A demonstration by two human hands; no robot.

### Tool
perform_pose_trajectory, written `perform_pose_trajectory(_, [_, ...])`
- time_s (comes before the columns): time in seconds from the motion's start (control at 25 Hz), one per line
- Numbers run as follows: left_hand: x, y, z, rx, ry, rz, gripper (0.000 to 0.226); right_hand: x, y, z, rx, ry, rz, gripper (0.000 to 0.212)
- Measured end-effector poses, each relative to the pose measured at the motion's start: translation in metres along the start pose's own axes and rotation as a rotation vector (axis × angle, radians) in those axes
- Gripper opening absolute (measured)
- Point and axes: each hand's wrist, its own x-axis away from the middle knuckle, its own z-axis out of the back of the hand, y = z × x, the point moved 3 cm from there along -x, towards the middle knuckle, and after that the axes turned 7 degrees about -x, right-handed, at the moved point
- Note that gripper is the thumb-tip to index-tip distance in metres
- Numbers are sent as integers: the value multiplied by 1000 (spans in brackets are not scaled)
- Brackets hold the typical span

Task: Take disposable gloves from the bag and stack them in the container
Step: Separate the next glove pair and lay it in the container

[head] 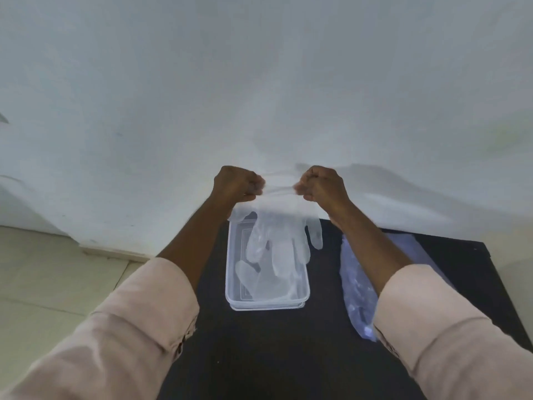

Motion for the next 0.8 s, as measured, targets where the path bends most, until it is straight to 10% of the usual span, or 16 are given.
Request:
perform_pose_trajectory(0.4, [-32, -30, 21, -62, 97, -405, 19, -12, 21, -35, 178, 150, 451, 16])
perform_pose_trajectory(0.8, [-1, -175, -8, -1046, -289, -740, 22, 40, 175, -31, 881, -374, 353, 8])
